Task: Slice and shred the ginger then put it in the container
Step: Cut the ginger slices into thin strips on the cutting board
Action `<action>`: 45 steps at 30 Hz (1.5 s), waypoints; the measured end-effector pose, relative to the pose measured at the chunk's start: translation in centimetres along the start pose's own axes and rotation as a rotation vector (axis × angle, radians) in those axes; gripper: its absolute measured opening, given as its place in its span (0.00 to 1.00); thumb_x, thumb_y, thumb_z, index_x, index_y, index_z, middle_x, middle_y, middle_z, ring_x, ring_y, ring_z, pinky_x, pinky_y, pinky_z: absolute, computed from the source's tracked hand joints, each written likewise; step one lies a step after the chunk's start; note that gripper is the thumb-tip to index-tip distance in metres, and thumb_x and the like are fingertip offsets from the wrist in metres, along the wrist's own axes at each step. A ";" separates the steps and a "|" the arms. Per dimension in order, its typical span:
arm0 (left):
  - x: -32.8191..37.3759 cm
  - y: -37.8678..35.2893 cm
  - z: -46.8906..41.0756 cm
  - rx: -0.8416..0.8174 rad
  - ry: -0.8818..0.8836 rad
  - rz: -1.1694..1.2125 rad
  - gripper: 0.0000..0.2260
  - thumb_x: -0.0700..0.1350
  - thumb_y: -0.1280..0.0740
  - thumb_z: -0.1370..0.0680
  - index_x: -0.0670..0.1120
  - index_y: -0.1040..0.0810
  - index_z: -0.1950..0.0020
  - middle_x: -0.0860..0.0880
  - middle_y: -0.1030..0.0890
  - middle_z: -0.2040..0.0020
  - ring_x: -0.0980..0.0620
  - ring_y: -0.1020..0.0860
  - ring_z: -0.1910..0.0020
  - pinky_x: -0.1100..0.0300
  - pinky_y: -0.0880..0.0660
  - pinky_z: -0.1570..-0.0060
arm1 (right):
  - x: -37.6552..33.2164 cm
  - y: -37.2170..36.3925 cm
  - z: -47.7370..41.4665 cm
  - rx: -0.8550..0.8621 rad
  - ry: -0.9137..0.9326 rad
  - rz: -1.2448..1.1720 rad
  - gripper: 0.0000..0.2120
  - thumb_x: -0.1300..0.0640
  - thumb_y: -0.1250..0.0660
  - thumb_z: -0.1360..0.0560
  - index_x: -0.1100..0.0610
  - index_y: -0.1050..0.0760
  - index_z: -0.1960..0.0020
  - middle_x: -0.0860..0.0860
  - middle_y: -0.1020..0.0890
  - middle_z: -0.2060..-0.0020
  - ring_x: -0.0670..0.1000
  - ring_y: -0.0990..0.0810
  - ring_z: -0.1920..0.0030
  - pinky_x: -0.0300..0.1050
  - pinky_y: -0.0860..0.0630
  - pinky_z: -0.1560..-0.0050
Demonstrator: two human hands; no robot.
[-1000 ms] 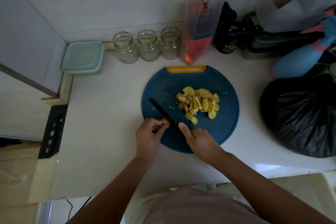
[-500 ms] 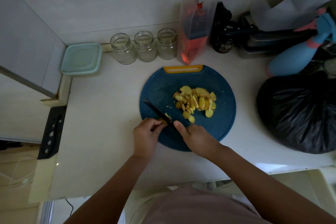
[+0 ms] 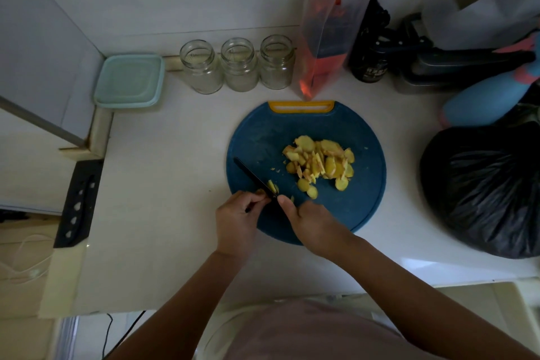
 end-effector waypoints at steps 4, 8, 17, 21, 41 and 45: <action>0.0 0.2 -0.2 -0.005 -0.010 -0.021 0.05 0.33 0.26 0.30 0.40 0.16 0.57 0.52 0.19 0.61 0.58 0.21 0.61 0.74 0.27 0.58 | -0.7 -0.1 -0.5 0.019 -0.011 0.002 0.26 0.38 0.55 0.19 0.54 0.37 0.66 0.51 0.31 0.68 0.55 0.28 0.59 0.46 0.33 0.55; 0.6 0.5 -0.4 -0.030 0.047 0.005 0.05 0.35 0.26 0.29 0.43 0.15 0.54 0.52 0.17 0.59 0.60 0.19 0.60 0.71 0.25 0.56 | -0.5 0.1 -0.7 0.025 -0.035 -0.054 0.26 0.36 0.56 0.20 0.53 0.37 0.66 0.50 0.31 0.68 0.50 0.30 0.66 0.45 0.34 0.55; 0.8 0.9 -2.3 -0.143 0.576 0.144 0.09 0.39 0.23 0.31 0.47 0.21 0.59 0.49 0.18 0.63 0.54 0.20 0.65 0.64 0.22 0.61 | -0.3 0.1 0.2 0.089 -0.033 -0.095 0.24 0.45 0.53 0.16 0.59 0.26 0.39 0.51 0.36 0.70 0.46 0.37 0.73 0.45 0.36 0.66; 0.6 1.1 -2.9 -0.290 0.708 0.121 0.07 0.42 0.23 0.31 0.42 0.20 0.61 0.45 0.17 0.66 0.54 0.20 0.71 0.64 0.21 0.68 | 0.4 0.3 0.6 0.103 0.035 -0.153 0.25 0.41 0.51 0.18 0.56 0.32 0.64 0.51 0.31 0.72 0.48 0.33 0.72 0.51 0.31 0.59; 1.4 1.4 -5.4 -0.721 0.809 -0.007 0.09 0.41 0.28 0.26 0.37 0.20 0.50 0.43 0.18 0.62 0.51 0.19 0.65 0.64 0.21 0.65 | 0.4 0.0 1.1 0.160 0.151 -0.202 0.29 0.45 0.47 0.17 0.57 0.41 0.74 0.51 0.36 0.80 0.44 0.33 0.81 0.32 0.34 0.72; 1.2 1.5 -6.0 -0.778 0.776 0.006 0.07 0.40 0.27 0.26 0.38 0.19 0.53 0.44 0.17 0.63 0.51 0.19 0.66 0.62 0.20 0.62 | 0.4 0.1 0.9 0.166 0.134 -0.185 0.29 0.44 0.47 0.18 0.58 0.41 0.74 0.50 0.36 0.80 0.44 0.34 0.81 0.33 0.34 0.73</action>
Point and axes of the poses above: each hand's wrist, its own z-axis away from the middle knuckle, its own y-axis out of the back of the hand, x = y × z, the point moved 3 cm from there along -z, towards the middle knuckle
